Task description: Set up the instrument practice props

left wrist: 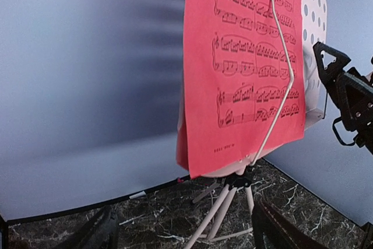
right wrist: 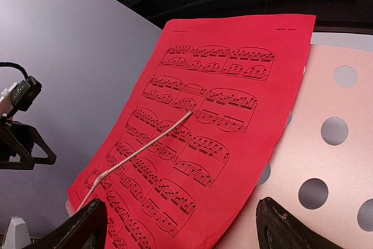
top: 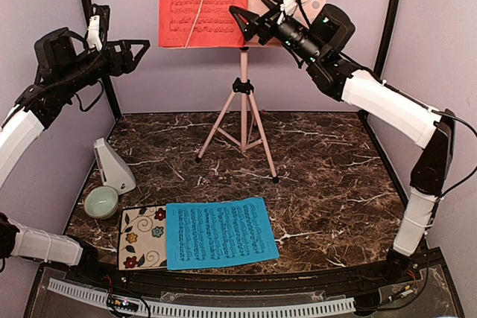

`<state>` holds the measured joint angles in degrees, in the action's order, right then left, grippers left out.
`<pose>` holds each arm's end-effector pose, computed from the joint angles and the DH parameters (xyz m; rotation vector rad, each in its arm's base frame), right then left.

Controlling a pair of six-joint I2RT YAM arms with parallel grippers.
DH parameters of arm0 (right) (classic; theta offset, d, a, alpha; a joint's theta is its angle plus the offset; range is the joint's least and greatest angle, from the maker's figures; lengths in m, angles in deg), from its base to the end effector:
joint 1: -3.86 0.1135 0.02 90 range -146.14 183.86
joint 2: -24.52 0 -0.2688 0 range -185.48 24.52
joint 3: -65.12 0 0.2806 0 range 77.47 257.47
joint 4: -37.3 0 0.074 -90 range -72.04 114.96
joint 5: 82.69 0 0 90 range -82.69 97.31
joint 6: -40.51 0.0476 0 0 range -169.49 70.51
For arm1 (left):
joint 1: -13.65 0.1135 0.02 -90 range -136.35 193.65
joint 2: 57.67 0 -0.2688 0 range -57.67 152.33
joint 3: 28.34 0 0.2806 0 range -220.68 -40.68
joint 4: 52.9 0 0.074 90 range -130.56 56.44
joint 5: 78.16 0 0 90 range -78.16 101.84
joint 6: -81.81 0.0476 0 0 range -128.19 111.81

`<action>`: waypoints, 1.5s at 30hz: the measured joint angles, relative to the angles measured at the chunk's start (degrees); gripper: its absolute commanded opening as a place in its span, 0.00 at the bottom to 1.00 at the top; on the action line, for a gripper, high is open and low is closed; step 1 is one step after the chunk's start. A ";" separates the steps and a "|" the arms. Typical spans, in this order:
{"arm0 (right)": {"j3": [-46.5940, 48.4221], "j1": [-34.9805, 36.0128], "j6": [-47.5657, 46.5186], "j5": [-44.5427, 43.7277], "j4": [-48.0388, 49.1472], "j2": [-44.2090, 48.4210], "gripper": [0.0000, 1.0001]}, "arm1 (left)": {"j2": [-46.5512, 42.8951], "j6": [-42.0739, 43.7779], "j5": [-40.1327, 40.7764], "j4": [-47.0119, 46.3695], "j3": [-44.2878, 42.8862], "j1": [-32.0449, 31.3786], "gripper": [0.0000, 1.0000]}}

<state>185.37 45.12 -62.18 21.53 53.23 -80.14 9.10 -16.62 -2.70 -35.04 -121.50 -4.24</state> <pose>0.3386 0.3126 0.5118 -0.6721 0.8143 0.5788 0.2667 -0.0986 0.5030 0.3301 1.4122 -0.5575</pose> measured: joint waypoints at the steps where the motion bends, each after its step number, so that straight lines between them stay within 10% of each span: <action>1: -0.76 0.00 0.17 0.13 -0.02 0.59 0.90 | -0.59 -0.17 0.17 0.42 1.31 0.00 0.81; 29: 5.84 3.61 4.28 12.96 -6.03 -2.73 0.86 | -3.15 -1.38 -1.29 3.56 7.96 0.00 0.82; 45: -23.21 6.38 9.20 6.93 -5.33 17.77 0.80 | -3.02 -0.31 -9.84 3.69 17.42 -0.02 0.77</action>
<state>162.15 51.50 -52.97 28.46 47.90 -62.38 6.08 -16.92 -12.54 -31.34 -104.08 -4.26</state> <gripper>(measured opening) 0.817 0.775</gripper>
